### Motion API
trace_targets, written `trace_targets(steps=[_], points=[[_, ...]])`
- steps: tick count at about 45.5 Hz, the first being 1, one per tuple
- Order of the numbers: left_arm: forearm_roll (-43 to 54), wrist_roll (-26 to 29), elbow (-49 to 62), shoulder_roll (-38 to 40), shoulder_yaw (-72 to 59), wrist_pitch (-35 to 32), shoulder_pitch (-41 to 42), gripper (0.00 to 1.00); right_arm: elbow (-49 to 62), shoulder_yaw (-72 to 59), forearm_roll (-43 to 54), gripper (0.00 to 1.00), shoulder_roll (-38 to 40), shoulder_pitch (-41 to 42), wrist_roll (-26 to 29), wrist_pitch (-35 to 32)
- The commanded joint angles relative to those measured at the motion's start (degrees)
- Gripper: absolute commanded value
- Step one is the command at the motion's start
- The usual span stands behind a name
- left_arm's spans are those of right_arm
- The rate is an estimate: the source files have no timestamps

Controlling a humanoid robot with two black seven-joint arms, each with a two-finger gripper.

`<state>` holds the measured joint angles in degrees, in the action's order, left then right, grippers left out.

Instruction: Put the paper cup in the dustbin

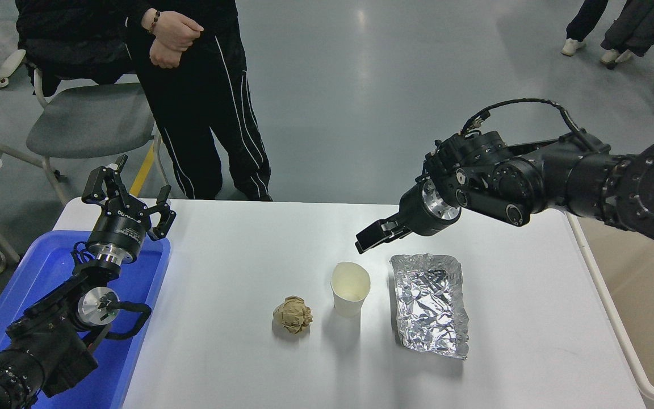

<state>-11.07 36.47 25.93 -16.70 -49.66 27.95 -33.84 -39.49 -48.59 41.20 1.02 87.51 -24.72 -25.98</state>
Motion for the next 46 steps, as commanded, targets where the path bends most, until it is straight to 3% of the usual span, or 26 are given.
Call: trace_targets(steps=[1,46], points=[[0.0,0.01,0.0,0.0,0.0,0.0,0.0,1.0,4.77,-0.02,0.28,1.0,-1.02,-4.89,-0.07,0.05],[0.0,0.01,0.0,0.0,0.0,0.0,0.0,1.0,9.08,9.12,-0.07,0.99,-1.02,-14.65,-0.07,1.63]])
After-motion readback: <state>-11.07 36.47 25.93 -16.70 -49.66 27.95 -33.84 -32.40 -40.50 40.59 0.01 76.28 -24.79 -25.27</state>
